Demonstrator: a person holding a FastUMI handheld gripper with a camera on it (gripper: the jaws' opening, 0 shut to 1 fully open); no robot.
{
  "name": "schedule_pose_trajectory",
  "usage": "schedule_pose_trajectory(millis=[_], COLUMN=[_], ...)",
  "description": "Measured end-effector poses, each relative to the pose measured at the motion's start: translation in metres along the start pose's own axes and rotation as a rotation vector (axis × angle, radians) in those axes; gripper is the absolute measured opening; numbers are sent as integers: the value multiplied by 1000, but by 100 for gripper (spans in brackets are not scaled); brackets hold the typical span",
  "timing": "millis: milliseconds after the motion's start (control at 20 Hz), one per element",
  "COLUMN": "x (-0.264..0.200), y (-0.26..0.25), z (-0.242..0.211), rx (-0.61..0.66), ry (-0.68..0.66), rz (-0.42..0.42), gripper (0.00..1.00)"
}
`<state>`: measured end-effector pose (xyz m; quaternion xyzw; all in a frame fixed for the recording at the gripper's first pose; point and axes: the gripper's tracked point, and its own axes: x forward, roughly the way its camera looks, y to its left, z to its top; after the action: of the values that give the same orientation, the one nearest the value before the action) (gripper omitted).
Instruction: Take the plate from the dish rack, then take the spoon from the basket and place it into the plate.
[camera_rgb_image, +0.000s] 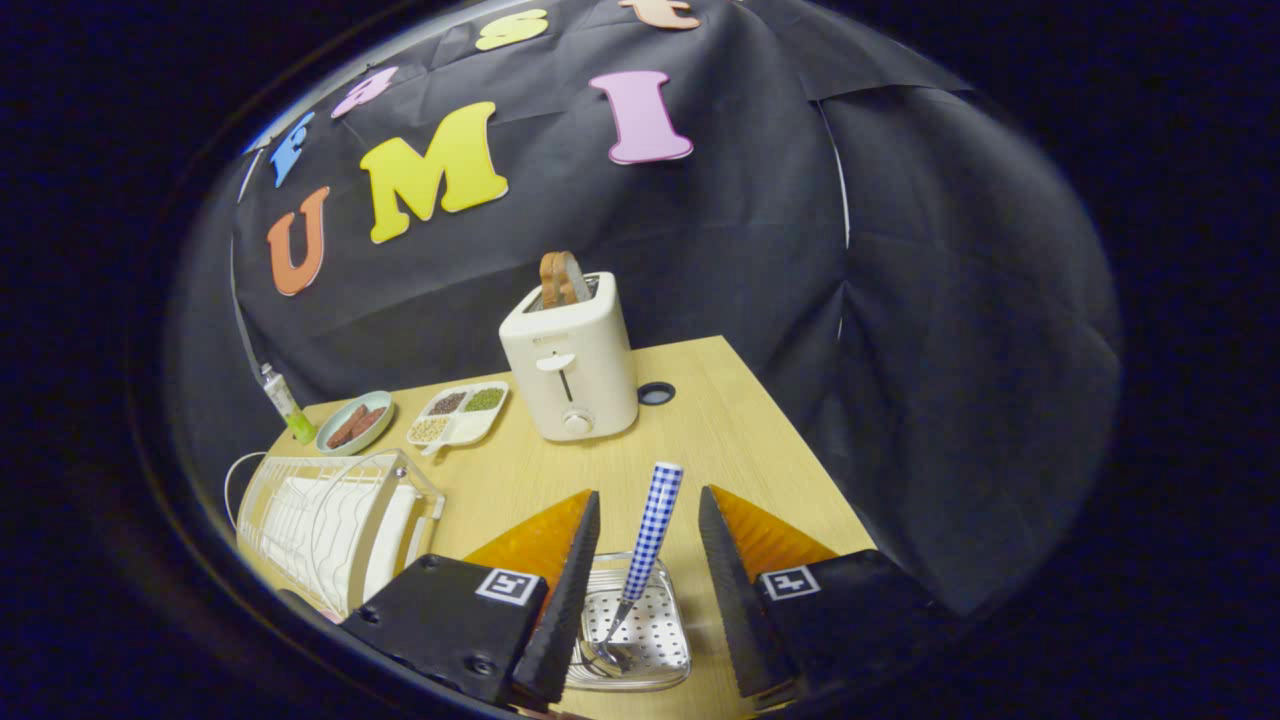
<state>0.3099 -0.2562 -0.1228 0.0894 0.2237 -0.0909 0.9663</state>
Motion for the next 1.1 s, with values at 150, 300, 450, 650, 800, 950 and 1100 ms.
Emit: schedule_pose_trajectory(millis=[150, 300, 450, 650, 800, 950, 1100], x=[6, 1, -17, -64, -105, -148, -190], y=[-2, 3, 12, 28, 39, 69, 111], z=[-2, -1, 10, 45, 67, 66, 47], rx=[9, 26, -31, -123, -191, -218, -213], ry=[2, -10, -66, -237, -359, -412, -447], rz=[-28, -29, -46, -100, -155, -107, -14], gripper=[36, 21, 15, 15, 15, 15, 15])
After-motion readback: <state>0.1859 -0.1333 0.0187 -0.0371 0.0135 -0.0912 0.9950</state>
